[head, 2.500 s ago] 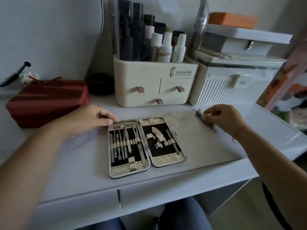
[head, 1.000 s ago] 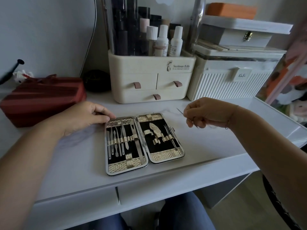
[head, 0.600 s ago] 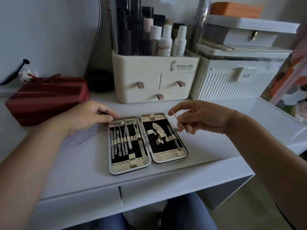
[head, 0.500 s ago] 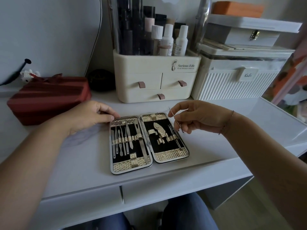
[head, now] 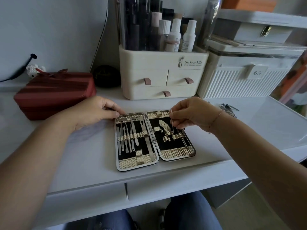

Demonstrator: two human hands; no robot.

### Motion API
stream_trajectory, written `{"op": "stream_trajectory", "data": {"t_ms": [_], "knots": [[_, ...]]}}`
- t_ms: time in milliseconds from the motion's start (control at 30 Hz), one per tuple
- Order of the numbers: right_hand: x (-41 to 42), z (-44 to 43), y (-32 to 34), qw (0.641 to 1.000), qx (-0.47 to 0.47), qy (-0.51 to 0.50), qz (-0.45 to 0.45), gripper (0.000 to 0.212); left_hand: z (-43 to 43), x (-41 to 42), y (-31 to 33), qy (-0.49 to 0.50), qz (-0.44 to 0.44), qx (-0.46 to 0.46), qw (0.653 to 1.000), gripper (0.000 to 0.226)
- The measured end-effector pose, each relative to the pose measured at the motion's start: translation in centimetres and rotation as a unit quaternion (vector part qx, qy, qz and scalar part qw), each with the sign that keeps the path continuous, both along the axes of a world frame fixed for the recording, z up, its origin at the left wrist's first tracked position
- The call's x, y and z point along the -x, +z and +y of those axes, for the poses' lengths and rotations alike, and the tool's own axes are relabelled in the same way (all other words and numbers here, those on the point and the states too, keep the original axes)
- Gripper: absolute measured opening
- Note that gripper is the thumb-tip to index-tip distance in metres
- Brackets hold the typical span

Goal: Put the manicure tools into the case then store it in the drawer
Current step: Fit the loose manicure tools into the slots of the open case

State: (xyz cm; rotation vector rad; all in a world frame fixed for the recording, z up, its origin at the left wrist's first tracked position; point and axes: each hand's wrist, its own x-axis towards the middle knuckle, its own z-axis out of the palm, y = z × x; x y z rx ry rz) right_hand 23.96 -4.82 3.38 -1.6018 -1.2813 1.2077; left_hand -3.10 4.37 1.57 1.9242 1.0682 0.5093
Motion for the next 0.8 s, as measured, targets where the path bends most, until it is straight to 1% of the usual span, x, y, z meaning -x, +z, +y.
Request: {"op": "stream_trajectory", "data": {"t_ms": [167, 367, 600, 800], "knots": [[-0.27, 0.05, 0.57, 0.997, 0.036, 0.034, -0.061, 0.003, 0.00, -0.03, 0.08, -0.002, -0.003, 0.007, 1.000, 0.019], [-0.06, 0.26, 0.83, 0.992, 0.043, 0.053, -0.107, 0.002, -0.09, -0.04, 0.18, 0.005, 0.003, 0.006, 1.000, 0.020], [-0.51, 0.52, 1.09, 0.994, 0.035, 0.036, -0.101, 0.004, -0.11, 0.02, 0.17, -0.002, 0.003, 0.013, 1.000, 0.020], [-0.20, 0.24, 0.87, 0.989, 0.030, 0.057, -0.132, 0.009, -0.11, 0.04, 0.22, -0.010, 0.002, 0.006, 1.000, 0.025]]}}
